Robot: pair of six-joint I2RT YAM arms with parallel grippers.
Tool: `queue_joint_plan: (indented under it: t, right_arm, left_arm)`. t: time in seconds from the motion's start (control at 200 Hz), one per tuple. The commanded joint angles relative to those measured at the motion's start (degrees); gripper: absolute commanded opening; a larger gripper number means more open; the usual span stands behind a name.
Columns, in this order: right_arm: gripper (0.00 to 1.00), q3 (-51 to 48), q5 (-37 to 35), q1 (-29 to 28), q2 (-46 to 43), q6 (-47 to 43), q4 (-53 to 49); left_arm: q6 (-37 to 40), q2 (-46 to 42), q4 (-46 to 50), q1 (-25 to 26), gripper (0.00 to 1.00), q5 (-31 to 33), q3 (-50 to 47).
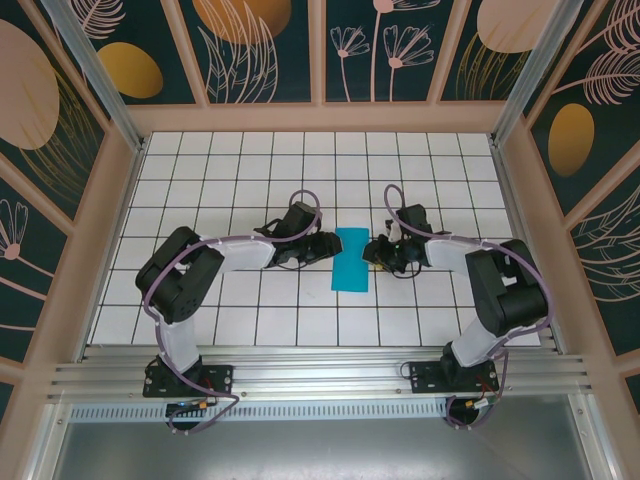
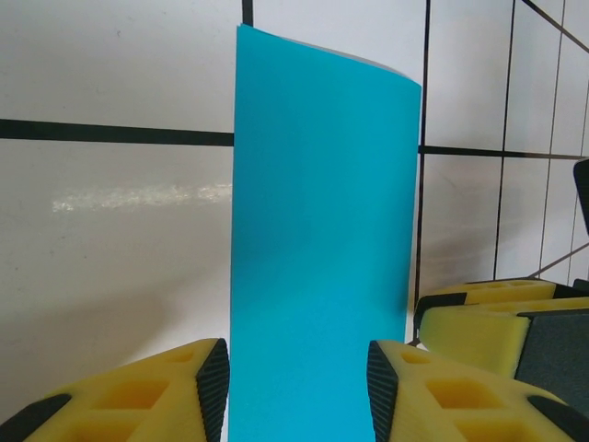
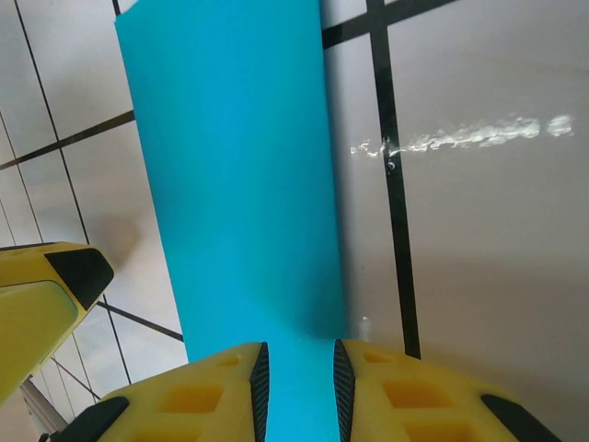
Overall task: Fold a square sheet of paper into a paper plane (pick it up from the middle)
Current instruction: First fold the paper in half at the center of the table, then fold the triangle a second time at the center of the table.
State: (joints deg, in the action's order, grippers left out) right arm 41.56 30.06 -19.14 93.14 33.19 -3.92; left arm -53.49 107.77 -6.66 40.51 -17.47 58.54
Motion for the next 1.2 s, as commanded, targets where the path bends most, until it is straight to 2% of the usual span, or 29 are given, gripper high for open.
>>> queue_joint_plan:
  t: [0.0,1.191]
  right_arm:
    - [0.28,1.15,1.75,-0.42,1.11,-0.49,1.62]
    - [0.28,-0.96,-0.97,-0.46,4.41,-0.32,1.81]
  left_arm:
    - [-0.56,1.58,-0.31,-0.08,0.47,-0.01,1.3]
    - [-1.81,4.55,-4.03,-0.15,0.47,-7.31,1.85]
